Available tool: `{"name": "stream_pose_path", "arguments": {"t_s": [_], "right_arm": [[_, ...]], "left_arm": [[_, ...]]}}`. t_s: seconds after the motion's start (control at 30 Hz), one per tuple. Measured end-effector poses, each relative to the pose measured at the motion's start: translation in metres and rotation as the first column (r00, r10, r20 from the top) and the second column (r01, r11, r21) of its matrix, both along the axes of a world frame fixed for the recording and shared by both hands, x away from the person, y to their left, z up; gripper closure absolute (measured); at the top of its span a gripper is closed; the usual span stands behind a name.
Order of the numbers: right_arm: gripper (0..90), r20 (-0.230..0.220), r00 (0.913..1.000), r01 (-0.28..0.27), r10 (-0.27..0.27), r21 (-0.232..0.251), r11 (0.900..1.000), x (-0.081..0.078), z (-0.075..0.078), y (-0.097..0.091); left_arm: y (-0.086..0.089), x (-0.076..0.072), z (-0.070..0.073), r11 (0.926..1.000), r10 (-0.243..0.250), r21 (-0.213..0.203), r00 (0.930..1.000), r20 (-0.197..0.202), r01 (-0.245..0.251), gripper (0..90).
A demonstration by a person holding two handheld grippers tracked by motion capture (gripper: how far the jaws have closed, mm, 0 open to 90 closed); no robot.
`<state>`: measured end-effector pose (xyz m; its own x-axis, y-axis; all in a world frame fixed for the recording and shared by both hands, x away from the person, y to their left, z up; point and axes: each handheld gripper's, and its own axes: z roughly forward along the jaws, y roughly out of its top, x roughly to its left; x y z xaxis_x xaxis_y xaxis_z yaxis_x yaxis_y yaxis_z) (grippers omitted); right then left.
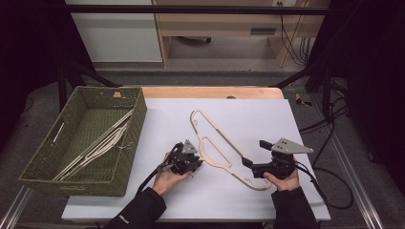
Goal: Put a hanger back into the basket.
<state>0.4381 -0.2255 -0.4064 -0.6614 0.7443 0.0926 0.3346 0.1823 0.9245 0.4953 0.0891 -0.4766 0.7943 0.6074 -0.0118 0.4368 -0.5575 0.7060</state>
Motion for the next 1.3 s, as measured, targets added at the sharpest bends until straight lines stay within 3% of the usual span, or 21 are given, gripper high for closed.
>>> {"name": "stream_pose_path", "arguments": {"t_s": [0.23,0.5,0.67,1.07,1.3], "right_arm": [[7.0,-0.001,1.0,-0.003,0.003,-0.001,1.0,0.0,-0.001,0.001],[7.0,-0.004,1.0,-0.009,0.009,0.002,1.0,0.002,-0.002,0.002],[7.0,-0.009,0.9999,-0.014,0.014,0.0,0.9999,0.002,-0.003,0.004],[7.5,-0.032,0.9986,-0.043,0.043,-0.019,0.9989,0.006,-0.01,0.014],[8.1,-0.048,0.9961,-0.076,0.074,-0.046,0.996,0.009,-0.015,0.03]], "left_arm": [[-0.008,0.0,0.005,0.9976,0.004,0.069,0.9999,-0.011,-0.003,80.4],[-0.007,0.004,0.004,0.9993,0.007,0.038,0.9989,-0.046,-0.005,88.3],[-0.006,0.005,0.005,0.9988,-0.011,0.047,0.9986,-0.051,0.014,88.4],[-0.005,0.001,0.012,0.9959,-0.048,0.075,0.9986,-0.02,0.05,88.6],[-0.007,-0.003,0.026,0.9943,-0.052,0.093,0.9987,0.001,0.051,88.6]]}}
